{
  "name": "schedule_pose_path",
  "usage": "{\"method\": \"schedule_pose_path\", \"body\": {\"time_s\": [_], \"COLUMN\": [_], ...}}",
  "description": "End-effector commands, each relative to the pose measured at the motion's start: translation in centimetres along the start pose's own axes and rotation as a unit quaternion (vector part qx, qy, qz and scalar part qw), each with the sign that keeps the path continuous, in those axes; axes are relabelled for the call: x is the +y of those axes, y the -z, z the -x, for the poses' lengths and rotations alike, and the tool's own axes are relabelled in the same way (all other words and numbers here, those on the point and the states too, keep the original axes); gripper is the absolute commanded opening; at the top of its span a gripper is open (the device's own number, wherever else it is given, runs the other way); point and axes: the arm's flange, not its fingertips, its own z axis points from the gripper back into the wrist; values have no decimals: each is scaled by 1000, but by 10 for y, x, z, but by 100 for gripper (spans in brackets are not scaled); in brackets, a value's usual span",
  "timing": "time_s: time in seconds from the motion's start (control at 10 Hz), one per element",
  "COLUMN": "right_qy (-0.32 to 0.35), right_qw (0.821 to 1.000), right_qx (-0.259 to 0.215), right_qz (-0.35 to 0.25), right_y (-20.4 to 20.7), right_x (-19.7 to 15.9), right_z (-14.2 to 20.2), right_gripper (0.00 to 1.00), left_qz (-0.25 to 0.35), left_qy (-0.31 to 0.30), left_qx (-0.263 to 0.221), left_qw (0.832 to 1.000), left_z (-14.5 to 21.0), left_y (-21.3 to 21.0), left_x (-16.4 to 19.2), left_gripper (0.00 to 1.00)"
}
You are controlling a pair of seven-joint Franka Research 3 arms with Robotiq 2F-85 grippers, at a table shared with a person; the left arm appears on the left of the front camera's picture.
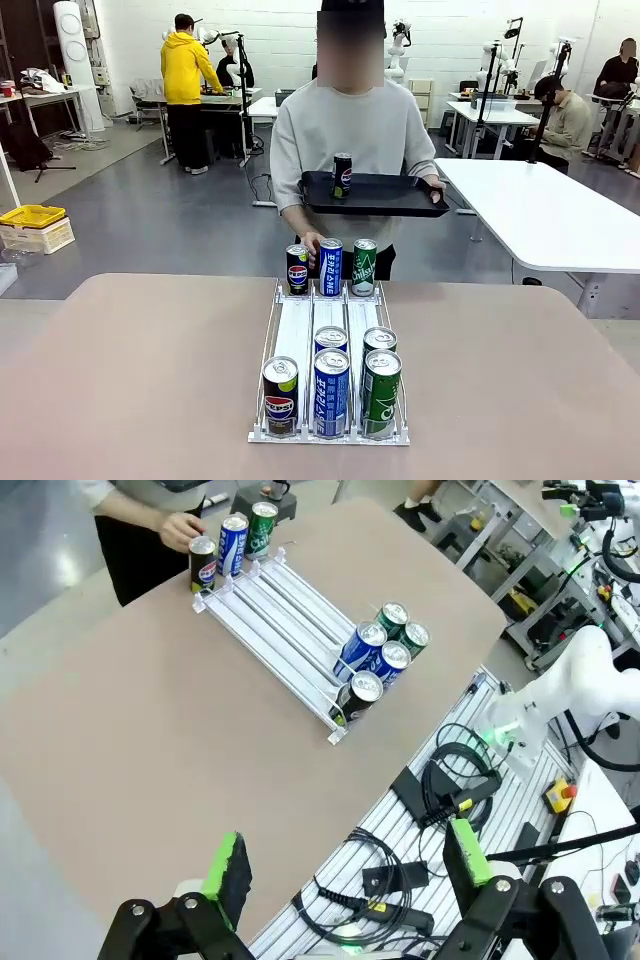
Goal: Retrieve and hand over the desired beverage to the person.
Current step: Pick up another can of the same type that the person held from the Automatic Can Dispenser.
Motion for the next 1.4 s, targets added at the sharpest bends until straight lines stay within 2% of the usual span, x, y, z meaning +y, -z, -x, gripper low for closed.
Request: {"method": "schedule_pose_path", "body": {"time_s": [0.0, 0.1, 1.3], "right_qy": [-3, -3, -3], "right_qw": [1000, 1000, 1000], "right_qx": [-3, -3, -3], "right_qz": [-10, -10, -10], "right_y": [2, 2, 2], "right_x": [0, 0, 0], "right_z": [-1, -1, -1], "right_gripper": [100, 100, 100], "left_qz": [-22, 0, 0], "left_qy": [14, 0, 0], "left_qx": [-3, 0, 0], "left_qw": [1000, 1000, 1000], "left_z": [12, 0, 0], "left_y": [5, 0, 0], "left_x": [-11, 0, 0], "left_gripper": [100, 100, 100]}}
